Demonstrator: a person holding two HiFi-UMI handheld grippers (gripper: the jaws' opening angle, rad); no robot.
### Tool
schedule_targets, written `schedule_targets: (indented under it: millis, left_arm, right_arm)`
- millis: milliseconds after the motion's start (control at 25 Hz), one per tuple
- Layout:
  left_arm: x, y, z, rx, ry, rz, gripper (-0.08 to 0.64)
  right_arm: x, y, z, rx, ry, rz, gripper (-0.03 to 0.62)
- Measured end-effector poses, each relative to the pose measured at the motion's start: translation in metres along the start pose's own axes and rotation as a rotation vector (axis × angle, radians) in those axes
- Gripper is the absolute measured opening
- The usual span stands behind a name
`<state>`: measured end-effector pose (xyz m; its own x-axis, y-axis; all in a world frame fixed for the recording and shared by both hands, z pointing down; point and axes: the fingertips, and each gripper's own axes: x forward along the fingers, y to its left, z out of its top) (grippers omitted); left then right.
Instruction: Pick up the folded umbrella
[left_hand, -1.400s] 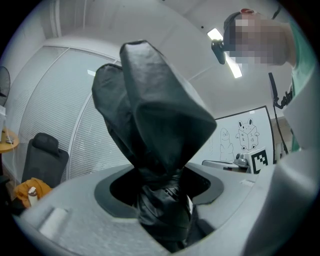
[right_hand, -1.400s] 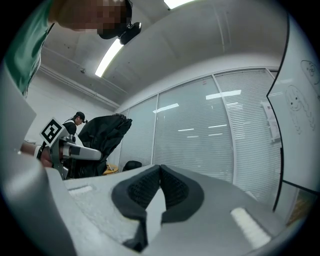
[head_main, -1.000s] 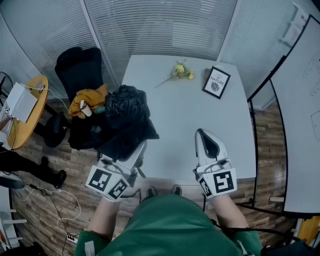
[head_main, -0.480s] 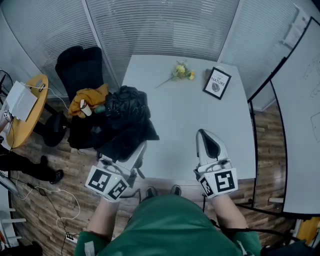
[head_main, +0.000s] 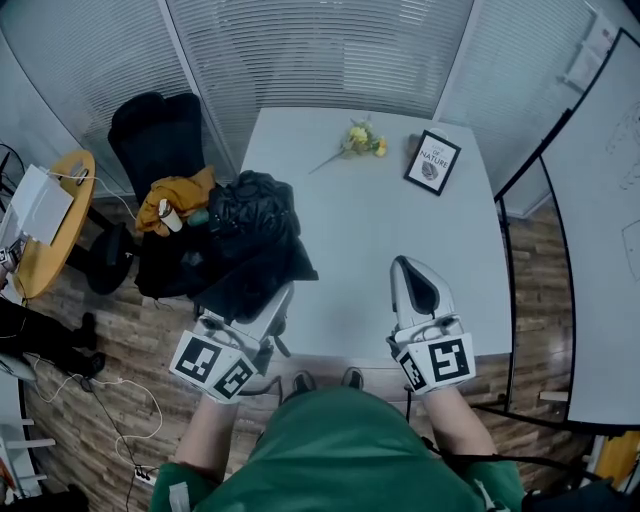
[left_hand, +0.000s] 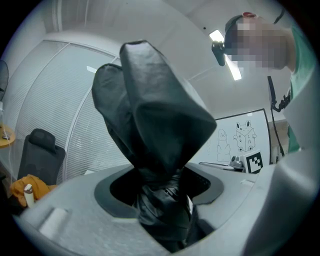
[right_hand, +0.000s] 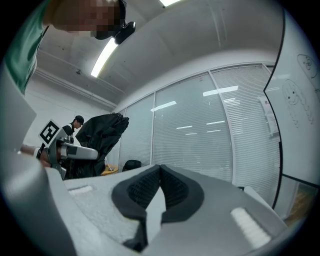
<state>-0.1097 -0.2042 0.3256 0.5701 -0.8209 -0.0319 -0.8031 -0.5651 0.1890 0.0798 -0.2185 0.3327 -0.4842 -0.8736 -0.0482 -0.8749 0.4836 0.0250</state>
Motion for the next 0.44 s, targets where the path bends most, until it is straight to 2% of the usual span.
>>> schedule_targets:
  millis: [440]
  left_arm:
    - [-0.002, -0.011, 0.010, -0.016, -0.004, -0.027, 0.273]
  right_arm:
    - [-0.006, 0.002, 0.011, -0.006, 0.007, 0.000, 0.003]
